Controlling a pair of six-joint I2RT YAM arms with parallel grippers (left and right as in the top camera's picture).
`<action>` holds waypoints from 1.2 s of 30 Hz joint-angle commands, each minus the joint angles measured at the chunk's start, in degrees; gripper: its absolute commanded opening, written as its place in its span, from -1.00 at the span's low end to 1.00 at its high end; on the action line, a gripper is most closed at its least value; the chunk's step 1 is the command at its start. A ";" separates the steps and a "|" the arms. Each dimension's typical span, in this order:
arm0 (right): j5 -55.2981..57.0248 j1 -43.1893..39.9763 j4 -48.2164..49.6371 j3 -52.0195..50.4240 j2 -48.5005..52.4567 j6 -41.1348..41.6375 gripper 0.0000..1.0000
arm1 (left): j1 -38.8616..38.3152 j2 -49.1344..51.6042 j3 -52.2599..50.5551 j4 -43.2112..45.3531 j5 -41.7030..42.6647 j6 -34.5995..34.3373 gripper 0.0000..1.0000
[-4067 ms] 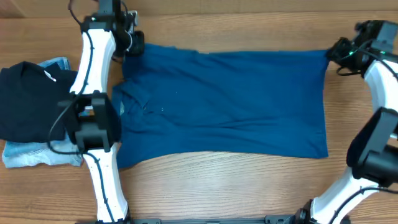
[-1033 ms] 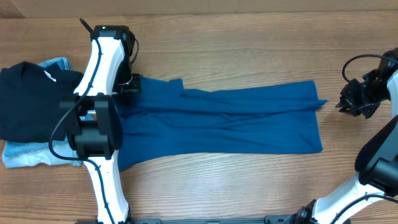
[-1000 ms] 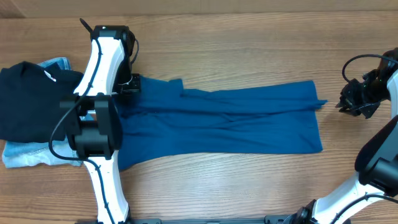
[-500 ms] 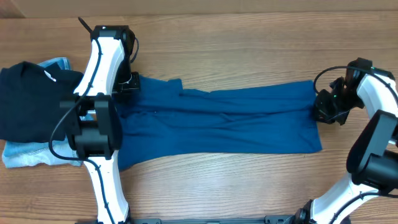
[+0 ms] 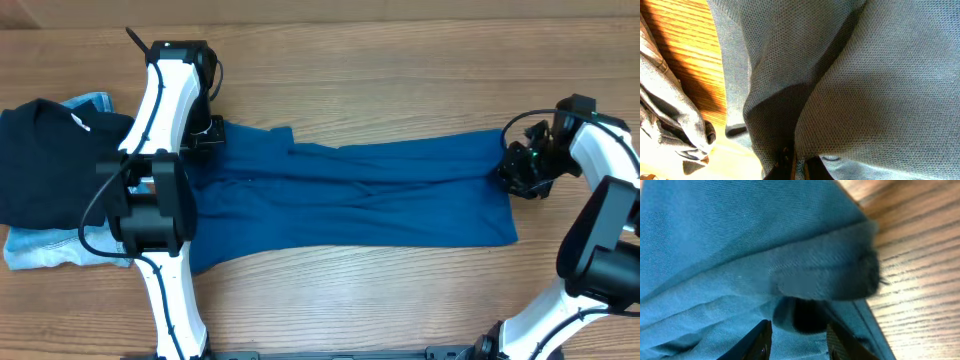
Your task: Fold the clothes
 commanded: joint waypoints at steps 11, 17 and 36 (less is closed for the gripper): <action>9.38 1.99 1.66 -0.37 -0.94 2.12 -0.92 | -0.24 -1.38 -0.24 -3.02 -3.93 -1.73 -0.92; 10.34 1.25 1.70 -0.37 -0.92 2.23 -0.92 | -0.24 -1.38 -0.24 -3.39 -6.14 -3.80 -0.92; 10.29 1.25 2.56 -1.03 2.58 2.23 -0.92 | -0.33 -1.38 -0.24 -6.84 -6.34 -6.69 -0.50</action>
